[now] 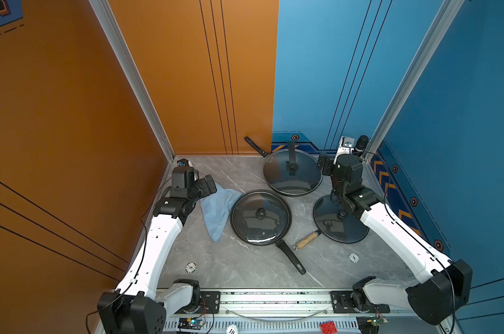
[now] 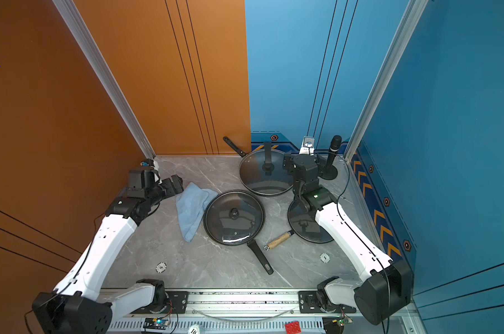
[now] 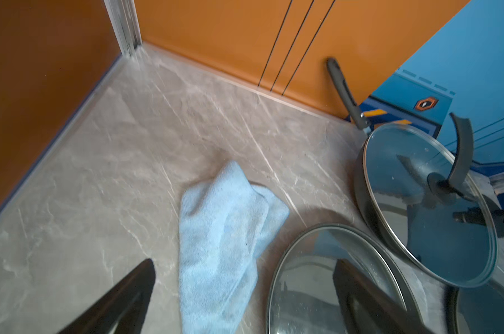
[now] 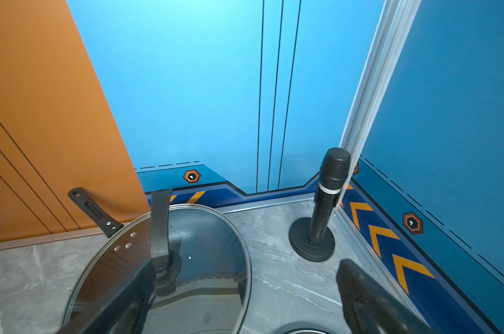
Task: Wipe the pot lid with a cloth
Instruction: Reset both arms
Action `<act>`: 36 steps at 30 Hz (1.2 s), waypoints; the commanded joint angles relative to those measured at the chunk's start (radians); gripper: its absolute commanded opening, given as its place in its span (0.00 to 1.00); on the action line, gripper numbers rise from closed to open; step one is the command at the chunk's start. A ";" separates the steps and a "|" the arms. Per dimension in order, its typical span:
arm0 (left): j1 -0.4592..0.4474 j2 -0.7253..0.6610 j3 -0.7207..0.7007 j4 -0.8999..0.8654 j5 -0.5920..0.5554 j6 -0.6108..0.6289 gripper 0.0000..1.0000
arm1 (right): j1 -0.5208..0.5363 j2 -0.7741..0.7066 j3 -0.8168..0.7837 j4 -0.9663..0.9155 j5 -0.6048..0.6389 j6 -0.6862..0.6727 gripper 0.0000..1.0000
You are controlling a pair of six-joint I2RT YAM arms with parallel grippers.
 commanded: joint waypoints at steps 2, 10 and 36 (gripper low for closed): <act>0.060 0.001 -0.200 0.359 -0.103 0.106 0.98 | -0.044 -0.060 -0.075 -0.074 0.043 0.051 1.00; 0.087 0.112 -0.439 0.666 -0.141 0.301 0.98 | -0.129 -0.250 -0.269 -0.181 0.102 0.102 1.00; 0.040 0.451 -0.650 1.299 -0.085 0.368 0.98 | -0.272 -0.403 -0.684 0.065 0.009 0.081 1.00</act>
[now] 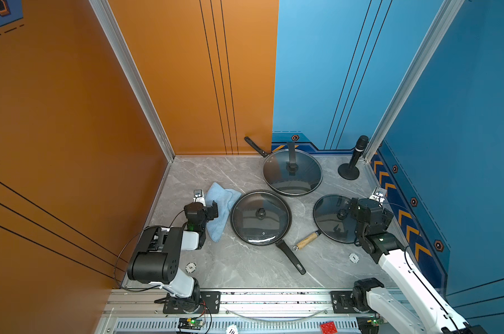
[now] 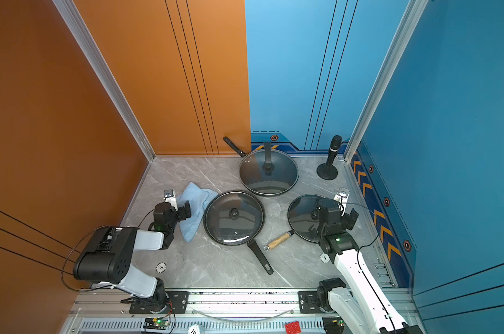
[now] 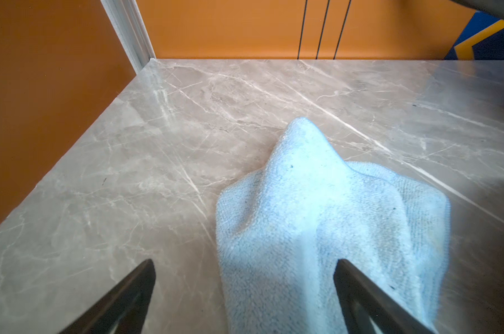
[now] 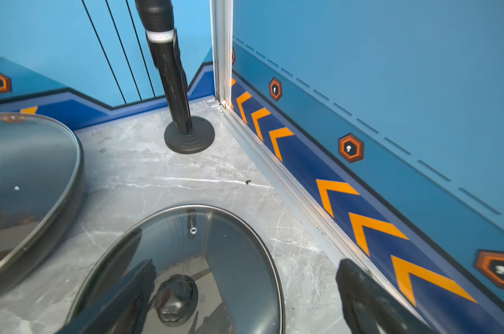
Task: Wipe the pot lid with a cloth
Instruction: Reset both arms
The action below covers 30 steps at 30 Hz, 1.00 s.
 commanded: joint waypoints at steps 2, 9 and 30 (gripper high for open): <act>-0.001 -0.002 0.005 0.035 -0.008 0.029 0.98 | -0.058 0.087 -0.127 0.337 -0.127 -0.082 1.00; -0.003 0.000 0.005 0.038 -0.008 0.031 0.98 | -0.089 0.414 -0.225 0.842 -0.241 -0.190 1.00; -0.002 -0.001 0.004 0.039 -0.009 0.031 0.98 | -0.114 0.679 -0.176 1.003 -0.422 -0.199 1.00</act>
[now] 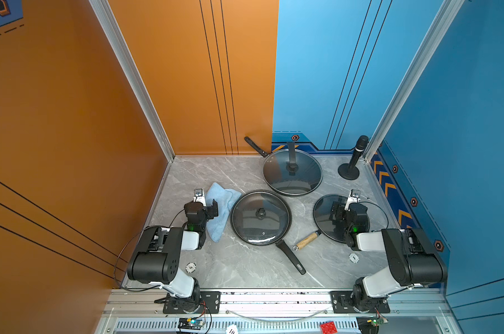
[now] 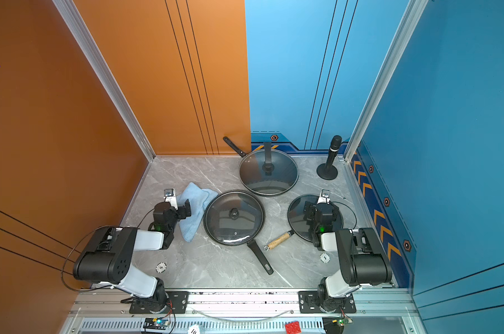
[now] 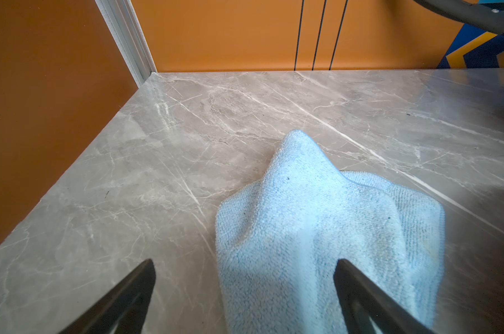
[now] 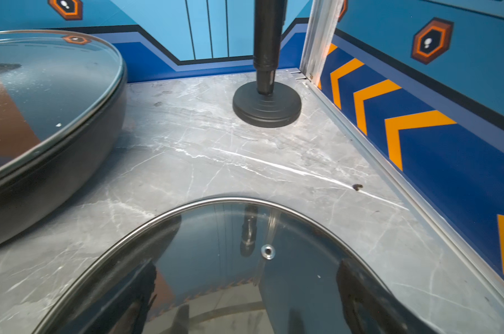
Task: Wipe the pot lid with a cloth
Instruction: Reset both arms
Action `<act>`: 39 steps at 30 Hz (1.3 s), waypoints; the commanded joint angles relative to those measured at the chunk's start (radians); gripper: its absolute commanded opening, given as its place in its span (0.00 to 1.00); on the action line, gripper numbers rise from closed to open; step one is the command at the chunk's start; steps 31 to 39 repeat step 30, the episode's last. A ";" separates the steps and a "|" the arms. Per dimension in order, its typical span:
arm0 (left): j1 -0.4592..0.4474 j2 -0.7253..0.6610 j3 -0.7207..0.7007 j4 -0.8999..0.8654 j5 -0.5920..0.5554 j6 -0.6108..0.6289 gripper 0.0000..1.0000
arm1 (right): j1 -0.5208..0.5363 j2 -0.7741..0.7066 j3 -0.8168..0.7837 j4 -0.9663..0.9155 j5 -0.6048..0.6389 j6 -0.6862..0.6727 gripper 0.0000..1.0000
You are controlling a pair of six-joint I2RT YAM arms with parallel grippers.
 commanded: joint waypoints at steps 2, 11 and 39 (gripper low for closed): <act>-0.002 -0.001 0.003 0.015 -0.008 0.013 0.98 | 0.013 -0.004 0.019 -0.001 0.000 -0.015 1.00; -0.002 -0.001 0.003 0.015 -0.008 0.013 0.98 | 0.014 -0.006 0.021 -0.005 0.002 -0.015 1.00; -0.002 -0.001 0.005 0.015 -0.008 0.014 0.98 | 0.005 -0.006 0.024 -0.011 -0.019 -0.012 1.00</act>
